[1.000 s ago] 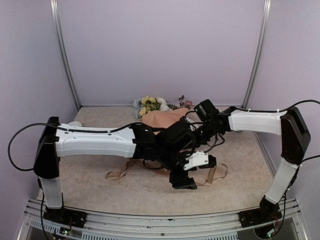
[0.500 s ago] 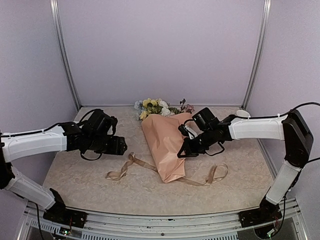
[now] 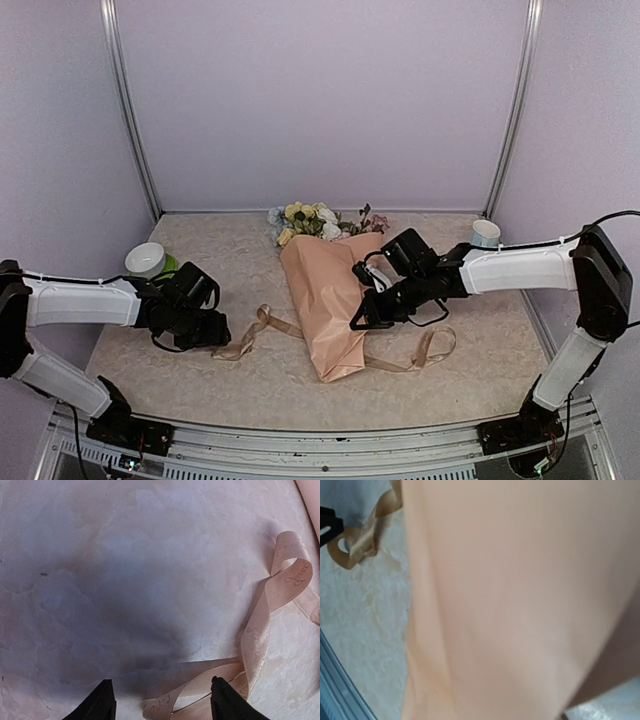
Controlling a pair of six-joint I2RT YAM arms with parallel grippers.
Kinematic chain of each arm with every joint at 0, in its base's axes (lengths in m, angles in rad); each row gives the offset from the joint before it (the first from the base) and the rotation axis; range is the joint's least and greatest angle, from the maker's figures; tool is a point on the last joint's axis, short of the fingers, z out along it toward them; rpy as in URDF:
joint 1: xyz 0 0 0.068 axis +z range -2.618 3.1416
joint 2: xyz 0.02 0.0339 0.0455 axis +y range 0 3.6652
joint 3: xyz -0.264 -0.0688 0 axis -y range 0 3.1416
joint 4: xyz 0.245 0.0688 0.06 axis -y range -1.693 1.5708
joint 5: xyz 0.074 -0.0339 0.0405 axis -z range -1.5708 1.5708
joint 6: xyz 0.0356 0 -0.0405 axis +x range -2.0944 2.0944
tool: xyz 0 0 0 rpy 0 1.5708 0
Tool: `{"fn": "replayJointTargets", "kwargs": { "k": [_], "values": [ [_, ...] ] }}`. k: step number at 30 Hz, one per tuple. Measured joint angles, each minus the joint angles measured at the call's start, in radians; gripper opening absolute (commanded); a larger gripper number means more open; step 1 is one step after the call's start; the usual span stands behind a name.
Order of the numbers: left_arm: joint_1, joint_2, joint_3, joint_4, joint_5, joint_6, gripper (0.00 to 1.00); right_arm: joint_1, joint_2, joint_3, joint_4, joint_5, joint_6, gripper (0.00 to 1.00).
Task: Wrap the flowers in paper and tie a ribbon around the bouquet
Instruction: Place the folded bouquet on the ribbon, then pick up the left side of the ribbon at the center of the board.
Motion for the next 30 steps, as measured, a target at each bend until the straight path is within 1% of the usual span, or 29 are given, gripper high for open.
{"fn": "replayJointTargets", "kwargs": {
  "k": [3,4,5,6,8,9,13,16,18,20,22,25,27,30],
  "values": [
    [0.003,0.013,-0.034,0.021,0.029,0.0,0.53,0.005,-0.008,-0.024,0.014,-0.001,0.011,0.0],
    [0.003,0.016,-0.046,0.03,0.036,0.002,0.48,0.005,-0.011,-0.03,0.014,0.0,0.013,0.0],
    [0.005,0.011,-0.05,0.04,0.05,-0.002,0.4,0.005,-0.012,-0.034,0.016,0.0,0.015,0.0],
    [0.005,0.01,-0.056,0.052,0.055,-0.003,0.3,0.006,-0.013,-0.037,0.017,0.0,0.019,0.0],
    [0.005,0.009,-0.066,0.07,0.064,-0.005,0.05,0.008,-0.014,-0.041,0.021,0.0,0.026,0.0],
    [0.006,0.008,-0.071,0.076,0.071,-0.003,0.0,0.01,-0.014,-0.042,0.024,-0.001,0.029,0.0],
    [-0.004,-0.008,-0.075,0.065,0.096,0.007,0.0,0.027,-0.014,-0.074,0.069,-0.007,0.054,0.0],
    [-0.044,-0.074,-0.035,0.019,0.045,0.021,0.0,0.045,-0.014,-0.114,0.106,-0.019,0.076,0.0],
    [-0.094,-0.134,0.046,-0.017,-0.022,0.042,0.0,0.054,-0.012,-0.145,0.127,-0.025,0.09,0.0],
    [-0.154,-0.181,0.159,-0.031,-0.099,0.081,0.0,0.055,-0.005,-0.165,0.14,-0.026,0.1,0.0],
    [-0.215,-0.205,0.275,-0.029,-0.152,0.128,0.0,0.055,0.005,-0.172,0.148,-0.023,0.106,0.0],
    [-0.305,-0.21,0.405,-0.026,-0.202,0.201,0.0,0.055,0.022,-0.179,0.164,-0.023,0.109,0.0],
    [-0.364,-0.206,0.445,-0.008,-0.189,0.248,0.0,0.055,0.029,-0.186,0.173,-0.023,0.112,0.0],
    [-0.419,-0.192,0.442,0.048,-0.133,0.31,0.0,0.055,0.038,-0.187,0.18,-0.024,0.112,0.0]
  ]
}}
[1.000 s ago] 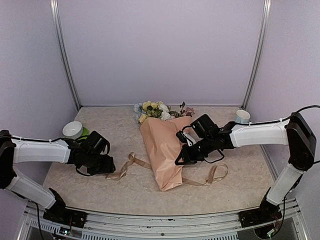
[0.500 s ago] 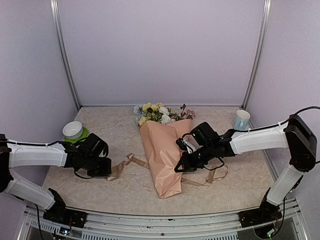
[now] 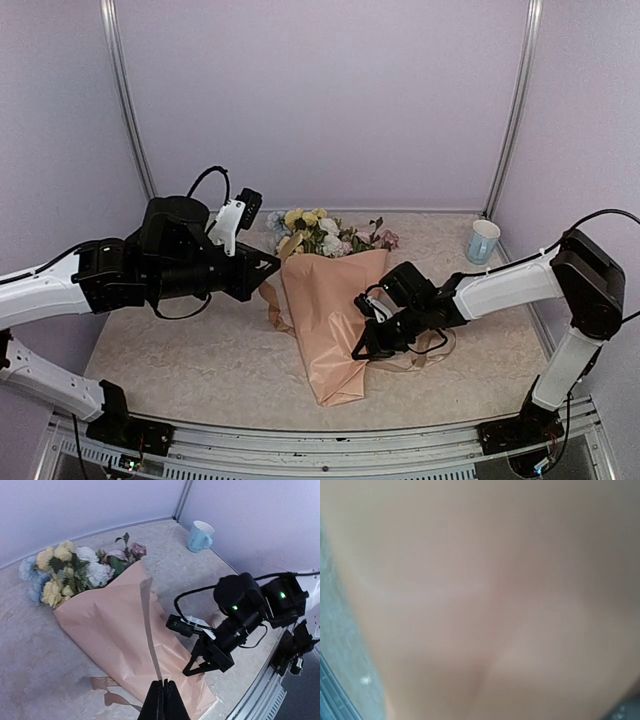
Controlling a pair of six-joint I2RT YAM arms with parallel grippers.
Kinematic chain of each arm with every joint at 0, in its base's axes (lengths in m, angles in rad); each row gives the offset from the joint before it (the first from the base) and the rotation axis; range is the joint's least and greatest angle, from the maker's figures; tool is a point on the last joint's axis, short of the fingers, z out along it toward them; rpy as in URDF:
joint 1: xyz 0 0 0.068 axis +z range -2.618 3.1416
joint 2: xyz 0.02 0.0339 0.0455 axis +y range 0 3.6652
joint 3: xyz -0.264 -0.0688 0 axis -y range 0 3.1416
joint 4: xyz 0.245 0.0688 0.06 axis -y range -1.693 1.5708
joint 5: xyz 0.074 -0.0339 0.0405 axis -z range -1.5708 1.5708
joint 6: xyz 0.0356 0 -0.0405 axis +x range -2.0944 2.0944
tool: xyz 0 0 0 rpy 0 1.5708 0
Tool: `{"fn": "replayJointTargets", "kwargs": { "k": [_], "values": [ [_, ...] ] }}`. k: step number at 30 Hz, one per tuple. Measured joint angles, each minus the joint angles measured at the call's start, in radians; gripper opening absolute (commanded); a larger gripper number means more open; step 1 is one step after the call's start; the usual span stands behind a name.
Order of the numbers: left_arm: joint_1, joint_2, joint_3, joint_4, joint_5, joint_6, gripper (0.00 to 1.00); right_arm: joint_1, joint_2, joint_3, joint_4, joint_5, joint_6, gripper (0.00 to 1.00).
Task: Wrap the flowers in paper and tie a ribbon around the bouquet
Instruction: Pick up the left side of the ribbon at the center of the board, then place the left side of the ribbon on the folded bouquet.
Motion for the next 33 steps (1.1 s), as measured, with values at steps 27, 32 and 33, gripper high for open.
{"fn": "replayJointTargets", "kwargs": {
  "k": [27,32,33],
  "values": [
    [0.135,0.939,0.304,0.267,0.475,0.069,0.0,0.02,0.018,-0.039,0.051,-0.051,0.032,0.17],
    [0.126,1.012,0.369,0.248,0.495,0.072,0.0,0.023,-0.011,-0.039,-0.007,-0.032,0.048,0.39],
    [0.126,1.027,0.385,0.239,0.499,0.073,0.0,0.023,-0.032,-0.037,-0.031,-0.019,0.043,0.41]
  ]
}}
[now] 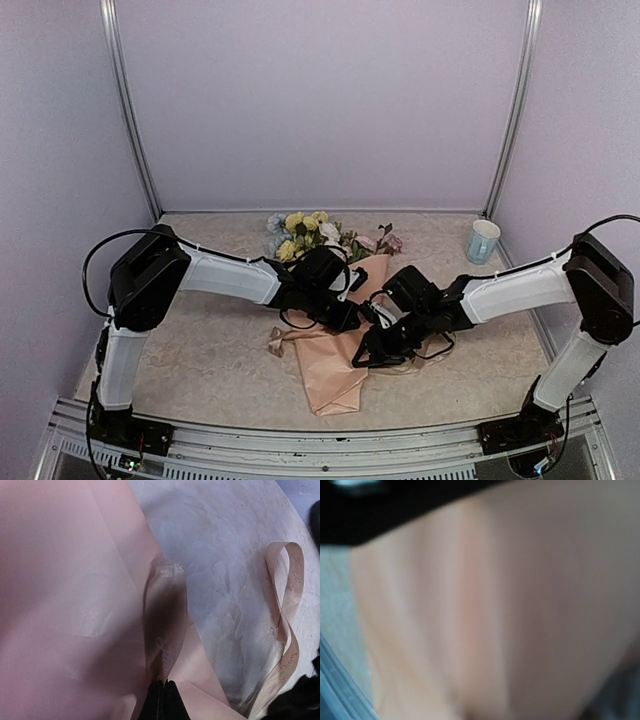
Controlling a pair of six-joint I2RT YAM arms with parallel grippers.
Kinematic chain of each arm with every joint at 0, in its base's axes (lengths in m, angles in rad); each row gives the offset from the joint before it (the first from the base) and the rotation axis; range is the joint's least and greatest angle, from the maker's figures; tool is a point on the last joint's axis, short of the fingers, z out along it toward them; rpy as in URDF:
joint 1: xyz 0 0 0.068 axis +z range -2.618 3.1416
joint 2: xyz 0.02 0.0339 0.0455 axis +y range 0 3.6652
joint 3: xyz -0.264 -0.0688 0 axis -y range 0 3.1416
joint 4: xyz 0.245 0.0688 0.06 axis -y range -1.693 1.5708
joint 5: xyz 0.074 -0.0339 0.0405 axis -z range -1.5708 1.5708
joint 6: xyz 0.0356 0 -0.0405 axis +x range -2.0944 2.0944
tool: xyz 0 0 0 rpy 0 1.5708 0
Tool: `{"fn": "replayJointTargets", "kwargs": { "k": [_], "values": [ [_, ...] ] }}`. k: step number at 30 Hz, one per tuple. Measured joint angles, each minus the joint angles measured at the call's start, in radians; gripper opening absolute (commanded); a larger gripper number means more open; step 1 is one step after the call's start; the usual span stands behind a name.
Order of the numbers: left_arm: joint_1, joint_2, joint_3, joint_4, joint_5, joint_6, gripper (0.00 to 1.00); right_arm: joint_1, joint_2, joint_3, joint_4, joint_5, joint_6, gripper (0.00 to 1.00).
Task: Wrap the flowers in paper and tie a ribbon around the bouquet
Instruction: Place the left side of the ribbon on the folded bouquet, then pick up the right side of the ribbon from the center of the board.
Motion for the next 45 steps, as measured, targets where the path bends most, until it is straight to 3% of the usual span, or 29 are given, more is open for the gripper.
{"fn": "replayJointTargets", "kwargs": {
  "k": [5,9,12,15,17,20,23,24,33,39,45],
  "values": [
    [0.002,0.032,0.019,-0.005,0.03,0.003,0.0,-0.006,-0.167,0.038,-0.177,0.121,0.002,0.63],
    [0.004,0.032,0.018,-0.003,0.04,0.005,0.0,-0.074,-0.316,0.056,-0.332,0.234,0.006,0.9],
    [0.006,0.032,0.014,0.003,0.046,0.008,0.0,-0.204,-0.396,0.026,-0.426,0.328,0.006,0.93],
    [0.009,0.032,0.007,0.014,0.054,0.008,0.0,-0.328,-0.401,-0.037,-0.497,0.404,-0.011,0.87],
    [0.01,0.032,0.003,0.021,0.06,0.01,0.0,-0.36,-0.367,-0.071,-0.528,0.433,-0.026,0.76],
    [0.011,0.032,-0.001,0.028,0.065,0.011,0.0,-0.372,-0.301,-0.094,-0.546,0.457,-0.052,0.48],
    [0.011,0.032,-0.004,0.034,0.066,0.014,0.0,-0.375,-0.257,-0.101,-0.527,0.459,-0.076,0.08],
    [0.011,0.031,-0.005,0.035,0.065,0.014,0.0,-0.377,-0.241,-0.101,-0.521,0.466,-0.082,0.0],
    [0.012,0.027,-0.019,0.058,0.065,0.016,0.0,-0.462,-0.331,0.003,-0.625,0.609,-0.151,0.0],
    [0.017,0.026,-0.025,0.063,0.066,0.018,0.0,-0.47,-0.442,0.306,-0.702,0.628,-0.282,0.0],
    [0.026,0.009,-0.053,0.079,0.069,0.023,0.0,-0.383,-0.33,0.607,-0.646,0.485,-0.383,0.0]
  ]
}}
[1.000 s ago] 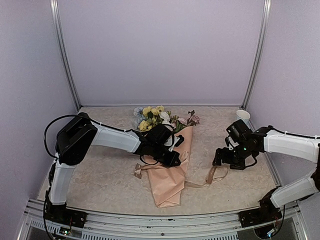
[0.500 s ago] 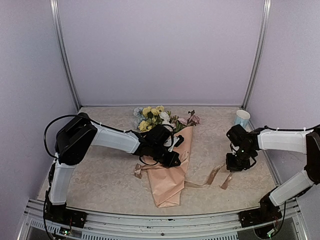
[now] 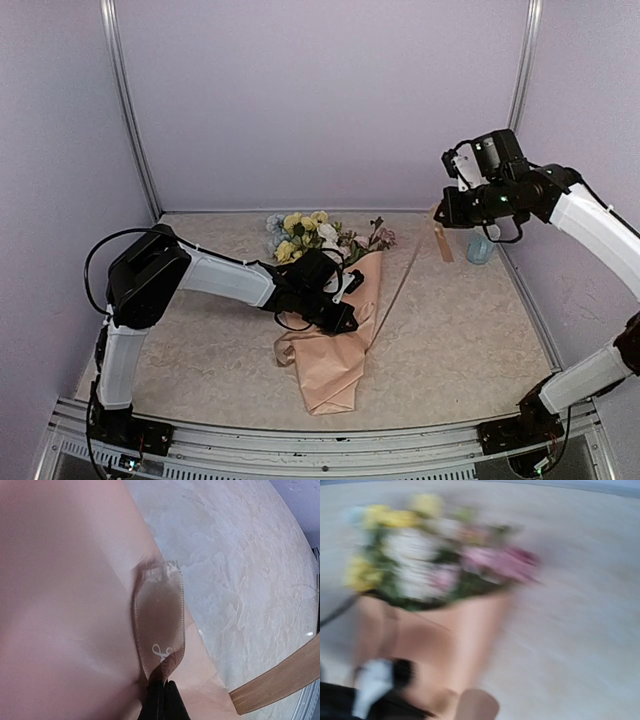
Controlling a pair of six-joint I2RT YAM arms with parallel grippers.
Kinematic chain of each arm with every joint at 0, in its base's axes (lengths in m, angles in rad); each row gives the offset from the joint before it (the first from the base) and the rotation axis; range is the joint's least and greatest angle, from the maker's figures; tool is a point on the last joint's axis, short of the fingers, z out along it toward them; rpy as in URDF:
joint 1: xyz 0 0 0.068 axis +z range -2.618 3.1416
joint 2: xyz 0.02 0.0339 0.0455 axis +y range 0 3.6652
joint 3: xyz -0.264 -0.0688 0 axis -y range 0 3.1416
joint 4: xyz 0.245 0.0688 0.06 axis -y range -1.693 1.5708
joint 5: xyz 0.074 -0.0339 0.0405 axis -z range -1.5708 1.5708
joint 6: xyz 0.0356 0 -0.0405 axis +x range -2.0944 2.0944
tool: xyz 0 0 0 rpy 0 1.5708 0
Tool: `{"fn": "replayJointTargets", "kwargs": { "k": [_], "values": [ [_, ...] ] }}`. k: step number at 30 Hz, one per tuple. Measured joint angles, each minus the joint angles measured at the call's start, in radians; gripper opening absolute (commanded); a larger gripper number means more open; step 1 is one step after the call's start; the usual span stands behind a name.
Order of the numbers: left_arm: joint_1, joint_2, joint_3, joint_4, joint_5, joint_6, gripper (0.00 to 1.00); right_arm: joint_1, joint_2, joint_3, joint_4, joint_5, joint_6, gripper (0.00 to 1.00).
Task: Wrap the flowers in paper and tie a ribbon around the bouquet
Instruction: Pick up the right side of the ribbon from the center of the board, then place the right side of the ribbon on the folded bouquet.
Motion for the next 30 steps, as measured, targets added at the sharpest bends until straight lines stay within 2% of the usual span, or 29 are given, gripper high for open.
{"fn": "replayJointTargets", "kwargs": {
  "k": [7,11,16,22,25,28,29,30],
  "values": [
    [0.013,-0.03,-0.055,0.032,0.003,-0.006,0.0,0.147,0.367,0.254,0.122,-0.126,-0.027,0.0],
    [0.014,-0.038,-0.083,0.076,0.007,-0.023,0.0,0.204,0.537,0.307,0.181,-0.19,-0.006,0.0],
    [0.018,-0.063,-0.132,0.114,0.003,-0.051,0.0,0.207,0.649,0.356,0.195,-0.192,0.009,0.0],
    [0.018,-0.066,-0.151,0.153,-0.005,-0.096,0.0,0.184,0.682,0.381,0.246,-0.187,0.013,0.01],
    [0.018,-0.074,-0.159,0.164,-0.01,-0.108,0.0,0.168,0.708,0.401,0.276,-0.196,0.01,0.08],
    [0.018,-0.079,-0.169,0.171,-0.02,-0.114,0.0,0.163,0.749,0.423,0.285,-0.217,-0.009,0.09],
    [0.018,-0.082,-0.172,0.171,-0.024,-0.117,0.0,0.162,0.763,0.427,0.281,-0.217,-0.011,0.19],
    [0.018,-0.084,-0.175,0.171,-0.031,-0.119,0.0,0.162,0.776,0.432,0.273,-0.216,-0.014,0.36]
  ]
}}
